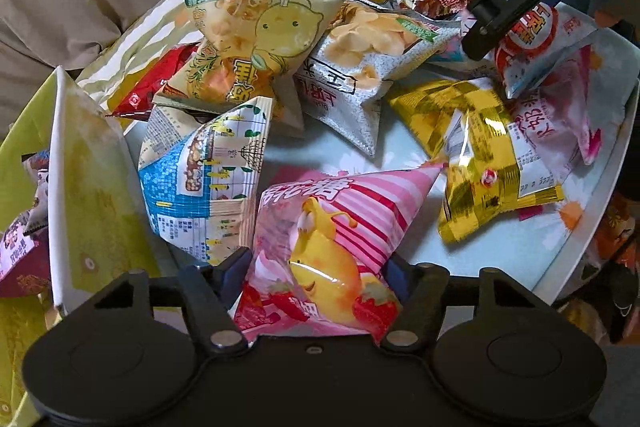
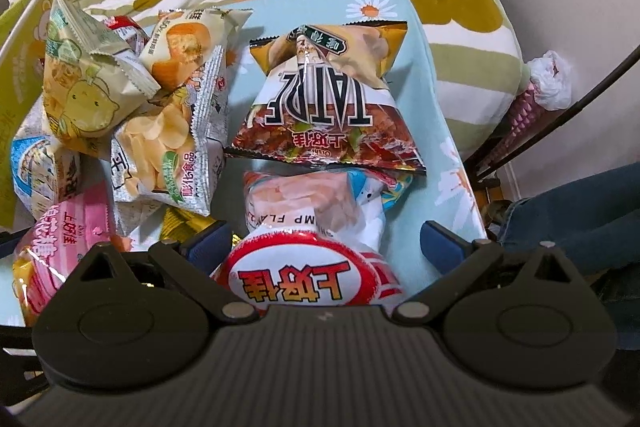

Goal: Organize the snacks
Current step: 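Grasp a pink strawberry bag with the left gripper while the right grasps a white-red bag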

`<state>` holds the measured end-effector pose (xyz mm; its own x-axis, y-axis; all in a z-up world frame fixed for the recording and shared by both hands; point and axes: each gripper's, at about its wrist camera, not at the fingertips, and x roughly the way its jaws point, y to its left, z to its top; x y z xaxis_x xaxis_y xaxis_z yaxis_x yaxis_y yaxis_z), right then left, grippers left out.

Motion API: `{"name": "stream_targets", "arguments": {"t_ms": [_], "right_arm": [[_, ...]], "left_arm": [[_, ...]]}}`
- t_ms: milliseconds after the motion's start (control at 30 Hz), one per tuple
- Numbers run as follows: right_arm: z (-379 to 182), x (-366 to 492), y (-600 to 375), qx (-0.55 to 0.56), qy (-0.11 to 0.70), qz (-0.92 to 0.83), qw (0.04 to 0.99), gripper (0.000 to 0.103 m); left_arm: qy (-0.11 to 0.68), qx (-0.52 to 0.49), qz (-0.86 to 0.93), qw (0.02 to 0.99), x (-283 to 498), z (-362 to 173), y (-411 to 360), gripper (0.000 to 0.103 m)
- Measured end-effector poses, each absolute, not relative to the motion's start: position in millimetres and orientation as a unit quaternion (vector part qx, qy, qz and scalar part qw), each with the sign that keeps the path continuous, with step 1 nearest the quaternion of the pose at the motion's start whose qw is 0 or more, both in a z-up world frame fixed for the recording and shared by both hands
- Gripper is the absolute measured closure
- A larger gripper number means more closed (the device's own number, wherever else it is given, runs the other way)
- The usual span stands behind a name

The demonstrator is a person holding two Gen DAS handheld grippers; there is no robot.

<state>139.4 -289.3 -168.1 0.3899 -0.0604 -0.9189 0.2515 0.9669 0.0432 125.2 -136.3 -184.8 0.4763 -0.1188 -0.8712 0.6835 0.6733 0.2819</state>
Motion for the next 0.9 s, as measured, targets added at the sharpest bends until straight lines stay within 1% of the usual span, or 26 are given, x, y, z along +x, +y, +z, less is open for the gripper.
{"name": "stream_targets", "arguments": {"t_ms": [200, 233, 400, 500, 700, 900], "right_arm": [[-180, 145, -288, 0.084, 0.557, -0.088, 0.822, 0.0], [-181, 145, -288, 0.086, 0.559, -0.087, 0.82, 0.004], [-180, 143, -287, 0.079, 0.554, -0.088, 0.824, 0.013], [-177, 139, -288, 0.08, 0.552, -0.089, 0.826, 0.016], [-162, 127, -287, 0.083, 0.54, -0.087, 0.833, 0.017], [-137, 113, -282, 0.078, 0.523, -0.08, 0.845, 0.017]], "left_arm": [[0.447, 0.303, -0.243, 0.806, 118, -179, -130, 0.032], [0.447, 0.299, -0.242, 0.808, 117, -178, -129, 0.032], [0.442, 0.288, -0.238, 0.816, 113, -168, -124, 0.032], [0.439, 0.279, -0.236, 0.821, 110, -163, -122, 0.032], [0.434, 0.268, -0.228, 0.83, 101, -153, -117, 0.032], [0.416, 0.263, -0.218, 0.843, 81, -131, -113, 0.032]]}}
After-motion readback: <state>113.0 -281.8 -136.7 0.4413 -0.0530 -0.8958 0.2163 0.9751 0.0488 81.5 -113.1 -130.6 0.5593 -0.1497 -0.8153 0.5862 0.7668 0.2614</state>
